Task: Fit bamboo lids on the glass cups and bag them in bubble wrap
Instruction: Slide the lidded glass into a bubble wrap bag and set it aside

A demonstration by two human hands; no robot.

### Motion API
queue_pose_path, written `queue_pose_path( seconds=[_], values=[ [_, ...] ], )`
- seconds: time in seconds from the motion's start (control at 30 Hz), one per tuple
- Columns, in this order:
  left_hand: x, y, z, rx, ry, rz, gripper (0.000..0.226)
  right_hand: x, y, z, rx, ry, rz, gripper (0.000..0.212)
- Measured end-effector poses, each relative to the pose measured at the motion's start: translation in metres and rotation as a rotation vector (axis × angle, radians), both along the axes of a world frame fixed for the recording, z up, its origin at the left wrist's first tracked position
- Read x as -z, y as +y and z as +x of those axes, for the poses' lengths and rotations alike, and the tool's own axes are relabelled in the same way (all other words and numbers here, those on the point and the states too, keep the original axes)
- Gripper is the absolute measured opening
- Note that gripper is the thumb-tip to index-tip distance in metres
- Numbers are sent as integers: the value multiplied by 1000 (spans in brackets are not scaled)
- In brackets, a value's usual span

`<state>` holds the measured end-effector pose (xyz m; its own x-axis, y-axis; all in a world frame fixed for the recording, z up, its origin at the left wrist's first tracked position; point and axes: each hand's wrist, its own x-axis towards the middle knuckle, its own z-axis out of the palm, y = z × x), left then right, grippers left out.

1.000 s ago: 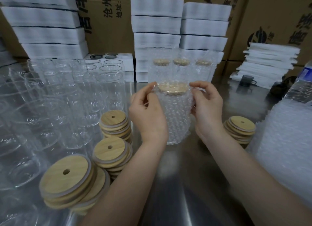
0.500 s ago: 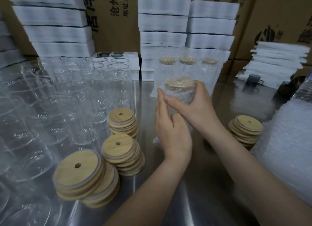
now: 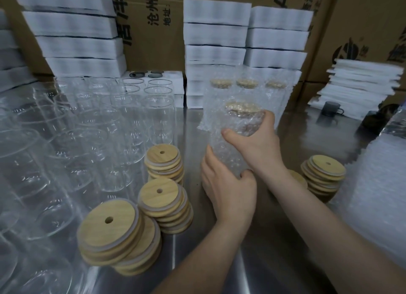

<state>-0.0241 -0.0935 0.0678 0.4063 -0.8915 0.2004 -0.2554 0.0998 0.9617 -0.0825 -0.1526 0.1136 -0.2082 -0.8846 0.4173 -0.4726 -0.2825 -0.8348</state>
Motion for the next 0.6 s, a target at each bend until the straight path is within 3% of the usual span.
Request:
queue_pose_path(
  seconds=[0.23, 0.4, 0.6],
  values=[
    [4, -3, 3, 32, -163, 54, 84, -20, -37, 1, 119, -103, -39, 68],
    [4, -2, 4, 203, -172, -55, 38, -30, -74, 3, 194, -111, -20, 88],
    [7, -9, 5, 231, -212, -79, 22, -22, -111, -2, 327, -139, 4, 89]
  ],
)
